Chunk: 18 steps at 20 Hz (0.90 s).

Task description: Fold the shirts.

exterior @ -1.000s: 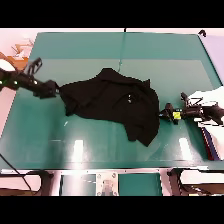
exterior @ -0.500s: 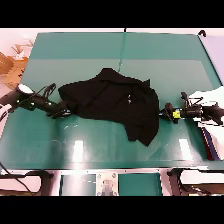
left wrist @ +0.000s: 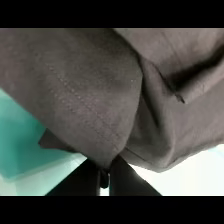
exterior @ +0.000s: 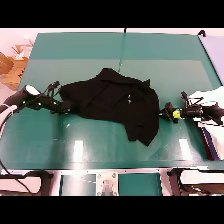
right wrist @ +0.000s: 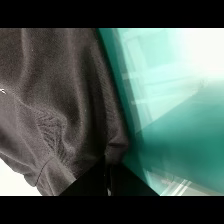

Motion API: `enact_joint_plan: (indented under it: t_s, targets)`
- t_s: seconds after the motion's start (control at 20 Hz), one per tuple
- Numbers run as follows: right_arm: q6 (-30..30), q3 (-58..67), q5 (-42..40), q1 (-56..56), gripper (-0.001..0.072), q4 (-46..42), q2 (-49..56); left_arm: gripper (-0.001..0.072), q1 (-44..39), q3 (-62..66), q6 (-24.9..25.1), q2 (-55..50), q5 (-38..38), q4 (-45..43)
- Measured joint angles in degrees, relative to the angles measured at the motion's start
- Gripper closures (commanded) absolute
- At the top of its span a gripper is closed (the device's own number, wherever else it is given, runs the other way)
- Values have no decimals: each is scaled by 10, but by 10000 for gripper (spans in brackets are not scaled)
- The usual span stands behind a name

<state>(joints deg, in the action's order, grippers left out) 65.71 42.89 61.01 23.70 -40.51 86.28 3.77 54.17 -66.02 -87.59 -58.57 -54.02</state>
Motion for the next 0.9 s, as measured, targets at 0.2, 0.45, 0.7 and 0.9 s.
enact_joint_plan:
  t_s: [0.2, 0.45, 0.7, 0.9]
  targets:
    - [0, 1, 8, 0, 694, 0, -3, 686, 0, 52, 2, -1, -66, -17]
    - [0, 55, 75, 0, 695, 31, -85, 687, -1, 181, -19, 29, -183, -3]
    - [29, 228, 131, 1, 694, 118, -231, 686, -1, 351, -52, 160, -216, 10]
    - [64, 419, 111, 7, 695, 150, -341, 686, -1, 491, -78, 275, -192, 14]
